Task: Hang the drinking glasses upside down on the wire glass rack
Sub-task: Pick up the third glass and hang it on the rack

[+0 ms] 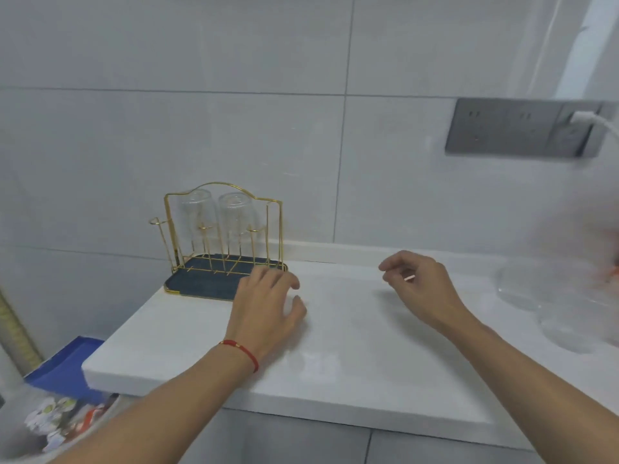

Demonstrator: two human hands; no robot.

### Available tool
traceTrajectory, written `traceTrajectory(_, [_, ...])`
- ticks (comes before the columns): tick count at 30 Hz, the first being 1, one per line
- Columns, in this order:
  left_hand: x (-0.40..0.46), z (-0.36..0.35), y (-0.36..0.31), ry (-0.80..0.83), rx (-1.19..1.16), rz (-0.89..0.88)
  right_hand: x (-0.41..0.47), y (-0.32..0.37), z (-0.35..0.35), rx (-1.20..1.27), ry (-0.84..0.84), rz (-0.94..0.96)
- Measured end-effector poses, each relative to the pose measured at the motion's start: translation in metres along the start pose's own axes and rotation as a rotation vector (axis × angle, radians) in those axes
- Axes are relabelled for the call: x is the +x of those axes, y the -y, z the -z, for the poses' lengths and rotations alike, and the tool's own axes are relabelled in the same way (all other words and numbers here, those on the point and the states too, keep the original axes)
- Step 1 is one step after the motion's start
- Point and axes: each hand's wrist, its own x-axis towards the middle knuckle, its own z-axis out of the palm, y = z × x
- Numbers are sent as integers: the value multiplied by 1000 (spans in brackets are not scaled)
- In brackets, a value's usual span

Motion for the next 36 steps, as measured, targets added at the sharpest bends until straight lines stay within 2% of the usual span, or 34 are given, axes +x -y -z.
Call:
traceTrajectory(3, [14,-35,-85,76,-195,-46,-30,-32,17,28,-158,-89])
traceTrajectory(7, [22,-76,-184,195,-376,-101,-63,-61,62,63,-525,-223])
traceTrajectory(9, [22,-88,-218,256,-468,-125,-79,-75,85,-48,-710,-243])
traceTrajectory(11, [16,-100,-238,302,-473,-190,-93,-86,103,-169,-844,-287])
traceTrajectory(13, [9,-112,-245,317,-397,-292,-97,-99,117,-186,-898,-395])
traceTrajectory(17, [2,-123,-244,319,-364,-339,-86,-119,124,-76,-770,-571])
traceTrajectory(26, [1,-125,-242,293,-475,-293,-73,-141,122,-31,-826,-577])
traceTrajectory(30, [1,-126,-238,292,-596,-234,-80,-125,117,82,-766,-501])
traceTrajectory(32, [3,-122,-238,288,-720,-172,-84,-115,113,80,-669,-375])
traceTrajectory(36, [6,-102,-233,141,-1012,59,-96,-92,100,59,-429,-91])
